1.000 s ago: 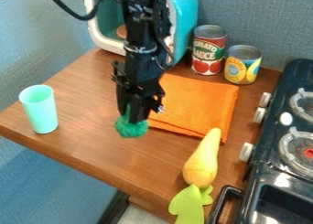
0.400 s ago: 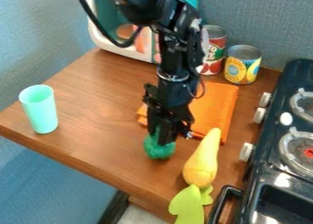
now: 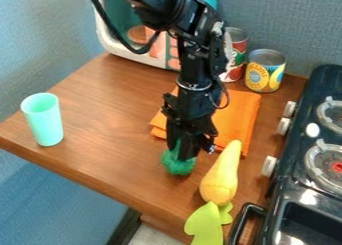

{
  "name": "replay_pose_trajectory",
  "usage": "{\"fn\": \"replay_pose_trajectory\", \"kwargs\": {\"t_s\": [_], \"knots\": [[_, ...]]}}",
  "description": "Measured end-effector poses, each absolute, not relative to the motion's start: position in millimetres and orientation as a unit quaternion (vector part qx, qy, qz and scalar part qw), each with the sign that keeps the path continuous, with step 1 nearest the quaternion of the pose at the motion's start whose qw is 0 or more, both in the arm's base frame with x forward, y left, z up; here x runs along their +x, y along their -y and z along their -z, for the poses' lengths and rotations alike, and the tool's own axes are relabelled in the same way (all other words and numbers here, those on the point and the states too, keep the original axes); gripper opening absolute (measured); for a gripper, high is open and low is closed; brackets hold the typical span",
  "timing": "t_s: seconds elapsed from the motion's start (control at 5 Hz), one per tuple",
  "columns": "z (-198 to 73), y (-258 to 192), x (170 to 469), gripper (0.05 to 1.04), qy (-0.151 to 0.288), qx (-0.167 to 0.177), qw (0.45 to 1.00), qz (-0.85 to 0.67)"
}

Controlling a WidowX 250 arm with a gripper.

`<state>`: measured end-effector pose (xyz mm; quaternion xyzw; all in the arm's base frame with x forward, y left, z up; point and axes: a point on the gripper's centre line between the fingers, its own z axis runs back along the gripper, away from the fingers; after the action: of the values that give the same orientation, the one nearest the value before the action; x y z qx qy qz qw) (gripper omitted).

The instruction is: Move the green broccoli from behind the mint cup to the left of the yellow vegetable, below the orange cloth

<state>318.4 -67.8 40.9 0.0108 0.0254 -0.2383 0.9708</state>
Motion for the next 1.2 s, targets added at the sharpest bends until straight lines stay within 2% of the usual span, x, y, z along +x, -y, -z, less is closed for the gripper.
{"fn": "replay_pose_trajectory", "kwargs": {"t_s": [0.2,0.4,0.6,0.8,1.0,1.2], "knots": [[-38.2,67.1,319.1,0.740,-0.027,0.014,0.972,0.234],[-32.3,66.9,312.0,0.997,-0.036,0.006,0.972,0.232],[-50.3,54.9,309.0,1.009,-0.010,-0.004,0.977,0.214],[-87.2,35.3,302.4,1.005,0.050,-0.025,0.978,0.203],[-112.5,4.7,298.7,1.005,0.085,-0.033,0.983,0.162],[-122.7,-34.3,293.3,1.005,0.088,0.002,0.990,0.110]]}}
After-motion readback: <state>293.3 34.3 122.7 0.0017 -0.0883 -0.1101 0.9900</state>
